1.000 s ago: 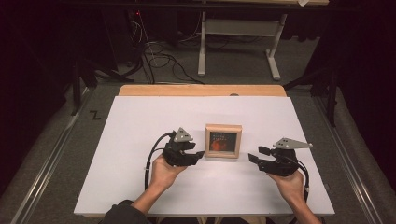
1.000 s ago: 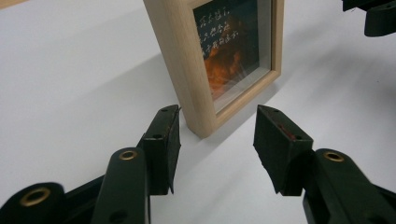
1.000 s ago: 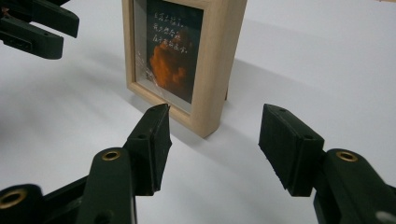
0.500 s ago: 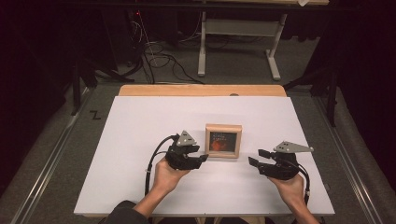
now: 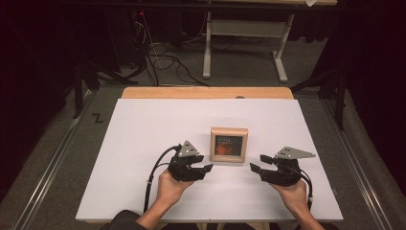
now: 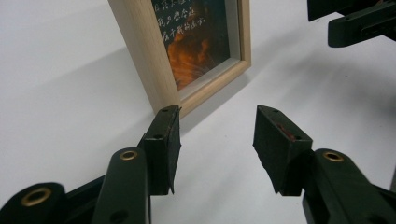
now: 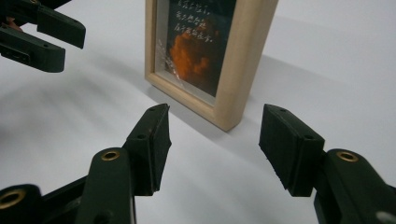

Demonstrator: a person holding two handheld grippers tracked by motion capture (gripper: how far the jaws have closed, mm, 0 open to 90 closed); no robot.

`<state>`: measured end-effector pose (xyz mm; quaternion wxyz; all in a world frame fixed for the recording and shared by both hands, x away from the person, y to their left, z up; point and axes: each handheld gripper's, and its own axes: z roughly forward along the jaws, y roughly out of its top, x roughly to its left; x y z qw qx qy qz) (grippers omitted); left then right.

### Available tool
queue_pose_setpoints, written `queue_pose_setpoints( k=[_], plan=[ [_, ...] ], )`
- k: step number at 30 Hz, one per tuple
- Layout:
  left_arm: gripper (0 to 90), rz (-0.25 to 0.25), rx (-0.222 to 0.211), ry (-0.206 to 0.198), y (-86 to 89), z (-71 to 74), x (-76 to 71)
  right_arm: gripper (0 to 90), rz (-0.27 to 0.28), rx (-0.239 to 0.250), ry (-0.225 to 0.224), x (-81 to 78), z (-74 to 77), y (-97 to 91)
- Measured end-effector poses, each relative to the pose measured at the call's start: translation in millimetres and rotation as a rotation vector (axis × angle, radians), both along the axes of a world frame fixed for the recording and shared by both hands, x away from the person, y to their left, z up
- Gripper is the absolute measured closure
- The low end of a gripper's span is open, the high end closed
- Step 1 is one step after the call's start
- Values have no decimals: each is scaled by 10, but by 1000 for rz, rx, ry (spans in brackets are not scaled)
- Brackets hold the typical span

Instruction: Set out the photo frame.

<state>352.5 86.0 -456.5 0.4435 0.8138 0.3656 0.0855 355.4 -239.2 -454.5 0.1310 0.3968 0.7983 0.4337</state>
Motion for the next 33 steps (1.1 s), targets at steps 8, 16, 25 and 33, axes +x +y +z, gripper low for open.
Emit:
queue_pose_setpoints(
  k=[8,16,25,33],
  plan=[
    [492,9,-6,2,40,-15,-119,432,38,1,12,-55,-39,87],
    [483,-8,-17,-3,11,-42,-202,431,51,2,12,-104,-32,111],
    [476,-22,-12,6,-13,-93,-246,429,70,-3,25,-166,-38,144],
    [466,-16,2,3,-18,-137,-244,429,73,3,26,-202,-77,143]
  ],
)
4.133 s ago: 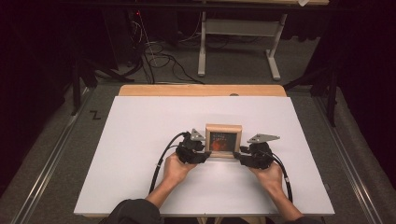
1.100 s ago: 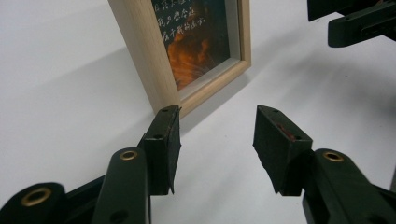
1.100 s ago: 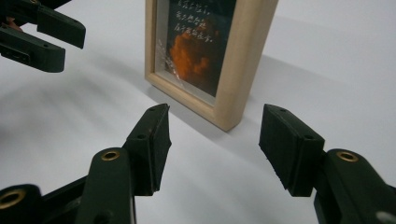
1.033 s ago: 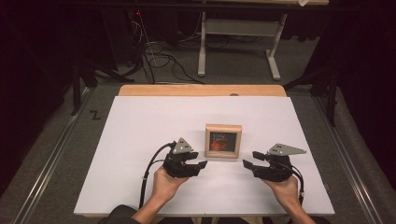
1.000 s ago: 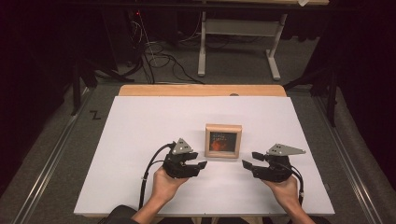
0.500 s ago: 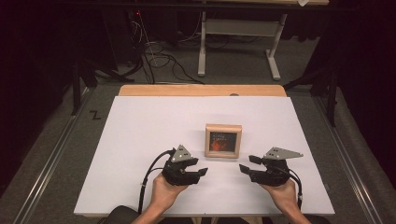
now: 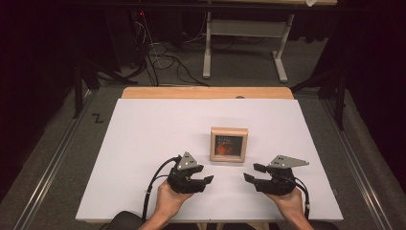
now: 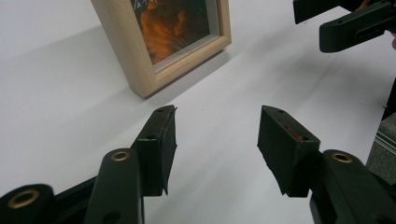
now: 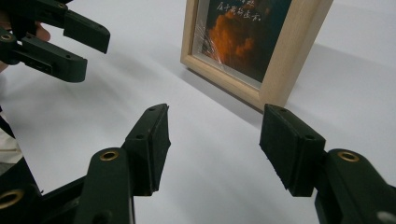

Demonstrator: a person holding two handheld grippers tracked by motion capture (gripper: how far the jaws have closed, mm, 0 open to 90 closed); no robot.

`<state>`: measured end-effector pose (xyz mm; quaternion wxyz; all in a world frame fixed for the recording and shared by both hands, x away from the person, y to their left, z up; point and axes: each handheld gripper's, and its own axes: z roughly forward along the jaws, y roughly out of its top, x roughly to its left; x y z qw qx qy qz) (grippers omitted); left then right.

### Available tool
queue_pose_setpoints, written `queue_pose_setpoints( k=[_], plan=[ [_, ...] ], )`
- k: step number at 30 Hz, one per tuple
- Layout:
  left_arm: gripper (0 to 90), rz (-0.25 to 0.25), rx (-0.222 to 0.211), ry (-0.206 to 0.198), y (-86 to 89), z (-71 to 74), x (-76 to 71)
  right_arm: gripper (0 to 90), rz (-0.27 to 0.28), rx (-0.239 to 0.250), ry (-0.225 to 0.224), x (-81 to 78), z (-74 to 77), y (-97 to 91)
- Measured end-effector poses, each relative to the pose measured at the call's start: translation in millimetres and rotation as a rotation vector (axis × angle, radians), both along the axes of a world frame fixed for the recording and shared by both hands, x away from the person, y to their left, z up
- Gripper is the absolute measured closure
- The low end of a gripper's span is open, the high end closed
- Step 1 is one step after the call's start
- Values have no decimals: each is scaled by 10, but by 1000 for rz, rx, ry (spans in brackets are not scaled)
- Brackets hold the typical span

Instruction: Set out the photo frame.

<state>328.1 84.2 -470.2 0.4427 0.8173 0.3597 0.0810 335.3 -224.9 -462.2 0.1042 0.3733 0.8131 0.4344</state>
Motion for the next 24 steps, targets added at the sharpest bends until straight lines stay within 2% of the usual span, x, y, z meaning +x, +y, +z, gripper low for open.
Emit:
queue_pose_setpoints(
  k=[5,10,14,24],
  plan=[
    [460,9,5,-3,12,-19,15,430,-2,-10,-10,-13,-5,9],
    [457,22,8,-2,31,-52,31,428,2,-48,-11,-8,-35,24],
    [457,22,8,6,37,-76,47,428,-5,-72,13,29,-94,11],
    [449,39,56,8,38,-157,112,428,-35,-119,-1,90,-148,-39]
  ],
)
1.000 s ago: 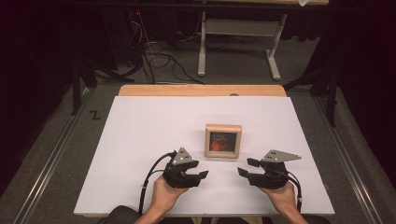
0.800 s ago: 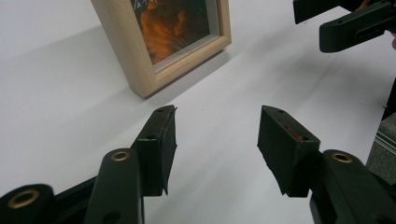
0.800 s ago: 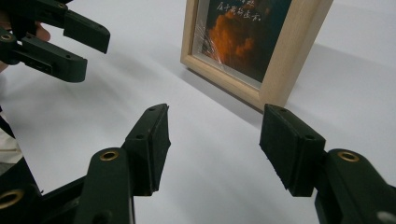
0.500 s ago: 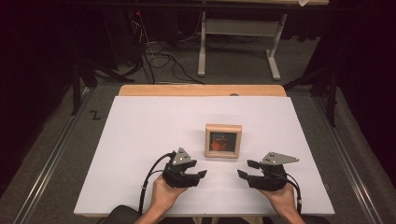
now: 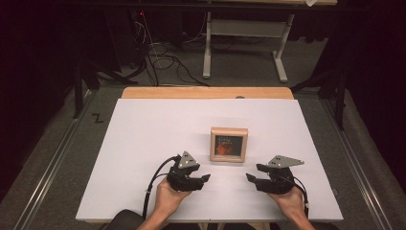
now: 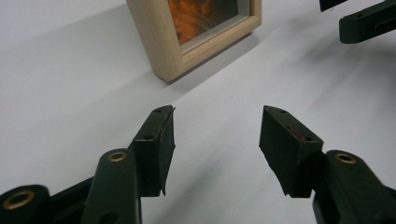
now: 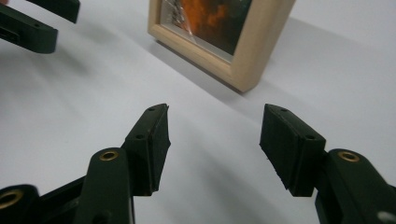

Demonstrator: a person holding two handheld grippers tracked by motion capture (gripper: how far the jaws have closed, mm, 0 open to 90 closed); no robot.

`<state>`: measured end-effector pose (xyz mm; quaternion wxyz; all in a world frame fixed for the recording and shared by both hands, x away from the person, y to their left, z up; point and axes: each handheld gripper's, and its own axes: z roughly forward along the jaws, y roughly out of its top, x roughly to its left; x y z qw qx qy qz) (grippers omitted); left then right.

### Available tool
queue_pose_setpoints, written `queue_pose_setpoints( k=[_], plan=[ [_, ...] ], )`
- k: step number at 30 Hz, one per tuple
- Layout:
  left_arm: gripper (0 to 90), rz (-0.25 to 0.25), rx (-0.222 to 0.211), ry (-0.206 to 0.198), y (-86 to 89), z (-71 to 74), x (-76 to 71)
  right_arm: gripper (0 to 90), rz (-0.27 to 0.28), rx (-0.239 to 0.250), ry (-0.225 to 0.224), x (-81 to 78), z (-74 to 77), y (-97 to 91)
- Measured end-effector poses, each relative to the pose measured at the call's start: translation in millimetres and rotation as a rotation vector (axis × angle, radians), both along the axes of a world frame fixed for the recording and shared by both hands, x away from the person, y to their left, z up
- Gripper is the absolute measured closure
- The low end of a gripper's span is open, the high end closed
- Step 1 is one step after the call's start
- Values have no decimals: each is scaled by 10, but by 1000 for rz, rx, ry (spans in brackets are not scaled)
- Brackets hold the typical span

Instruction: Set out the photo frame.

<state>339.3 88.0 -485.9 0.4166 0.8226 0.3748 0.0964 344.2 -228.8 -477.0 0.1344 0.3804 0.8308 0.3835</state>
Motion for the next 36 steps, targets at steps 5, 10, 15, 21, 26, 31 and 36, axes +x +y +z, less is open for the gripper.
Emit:
queue_pose_setpoints(
  k=[5,10,15,21,26,31,36],
  plan=[
    [443,18,11,-1,30,-23,33,428,-20,3,-8,33,-13,-54],
    [439,36,9,8,54,-43,63,427,-27,-7,-7,58,-47,-70],
    [432,53,14,23,82,-72,102,429,-63,-18,-8,107,-88,-123],
    [425,59,20,27,100,-85,113,430,-90,-17,4,130,-115,-162],
    [422,69,19,31,109,-93,124,427,-106,-5,9,147,-120,-207],
    [417,77,23,35,118,-101,137,409,-101,-19,16,156,-168,-206],
    [414,79,21,36,120,-102,138,405,-95,-17,18,154,-173,-197]
  ],
)
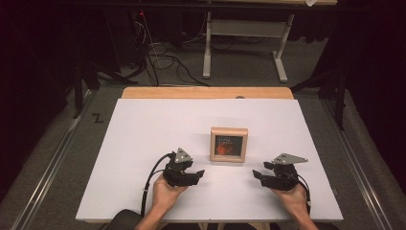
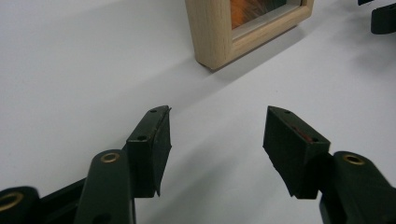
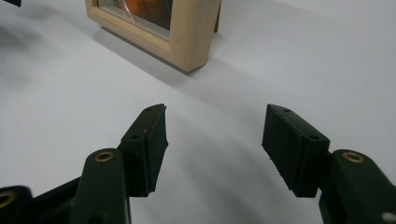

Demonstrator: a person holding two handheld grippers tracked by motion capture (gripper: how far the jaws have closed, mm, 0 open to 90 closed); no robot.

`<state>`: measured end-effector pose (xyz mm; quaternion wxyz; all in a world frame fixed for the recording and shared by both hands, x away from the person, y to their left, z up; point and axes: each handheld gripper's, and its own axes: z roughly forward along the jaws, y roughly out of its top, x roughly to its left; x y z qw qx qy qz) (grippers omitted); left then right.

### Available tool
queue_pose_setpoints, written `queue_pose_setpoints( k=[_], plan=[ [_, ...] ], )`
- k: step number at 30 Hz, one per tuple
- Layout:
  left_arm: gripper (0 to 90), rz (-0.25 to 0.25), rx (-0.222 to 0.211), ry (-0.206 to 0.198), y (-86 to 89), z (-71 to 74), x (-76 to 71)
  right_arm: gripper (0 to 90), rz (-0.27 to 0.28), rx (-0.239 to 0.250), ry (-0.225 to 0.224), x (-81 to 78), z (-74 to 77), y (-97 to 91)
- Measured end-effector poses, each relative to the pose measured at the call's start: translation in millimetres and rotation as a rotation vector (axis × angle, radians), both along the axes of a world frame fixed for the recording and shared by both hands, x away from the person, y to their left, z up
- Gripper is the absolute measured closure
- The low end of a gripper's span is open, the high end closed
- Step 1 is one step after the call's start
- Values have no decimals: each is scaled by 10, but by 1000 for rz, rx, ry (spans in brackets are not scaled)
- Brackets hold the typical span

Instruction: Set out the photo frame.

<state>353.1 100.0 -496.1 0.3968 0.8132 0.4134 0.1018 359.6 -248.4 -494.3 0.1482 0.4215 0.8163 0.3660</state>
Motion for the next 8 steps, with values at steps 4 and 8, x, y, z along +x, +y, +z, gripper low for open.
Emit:
queue_pose_setpoints(
  k=[4,8],
  plan=[
    [412,3,2,3,-5,-4,1,398,1,0,4,8,-8,-7],
    [412,5,0,6,-1,-2,5,392,-1,0,1,7,-10,-5]
  ],
)
